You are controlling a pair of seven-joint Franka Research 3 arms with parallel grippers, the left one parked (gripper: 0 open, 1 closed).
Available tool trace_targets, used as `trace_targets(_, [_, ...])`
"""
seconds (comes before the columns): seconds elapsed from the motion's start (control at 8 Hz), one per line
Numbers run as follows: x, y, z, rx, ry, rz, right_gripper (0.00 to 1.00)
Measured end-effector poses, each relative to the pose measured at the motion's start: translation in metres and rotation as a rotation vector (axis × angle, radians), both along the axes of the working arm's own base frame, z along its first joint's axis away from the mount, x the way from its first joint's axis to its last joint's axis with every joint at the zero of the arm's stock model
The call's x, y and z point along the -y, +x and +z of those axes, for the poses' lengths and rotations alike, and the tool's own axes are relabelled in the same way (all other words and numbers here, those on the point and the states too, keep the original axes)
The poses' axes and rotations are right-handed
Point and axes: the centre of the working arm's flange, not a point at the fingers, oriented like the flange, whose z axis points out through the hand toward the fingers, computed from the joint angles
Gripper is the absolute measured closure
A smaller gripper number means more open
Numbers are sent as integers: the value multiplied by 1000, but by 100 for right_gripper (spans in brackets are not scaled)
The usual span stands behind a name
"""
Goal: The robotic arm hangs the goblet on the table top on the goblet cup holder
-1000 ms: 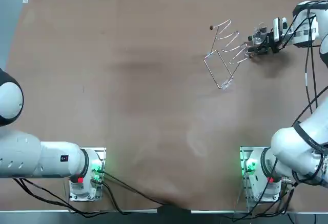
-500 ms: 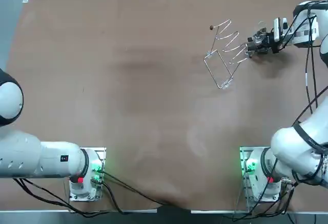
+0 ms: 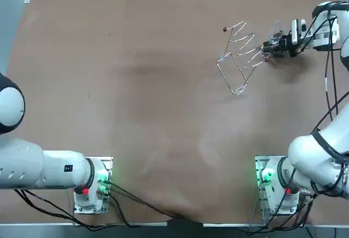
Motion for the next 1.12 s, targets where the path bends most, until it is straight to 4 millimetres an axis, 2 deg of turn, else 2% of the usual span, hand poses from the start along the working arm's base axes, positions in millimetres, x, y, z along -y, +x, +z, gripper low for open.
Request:
trace_targets(0.12, [2,-1,0,0,10,-9,89])
trace_targets(0.88, [7,-1,2,4,-1,-21,89])
trace_targets(1.12, [20,4,16,7,-71,-24,89])
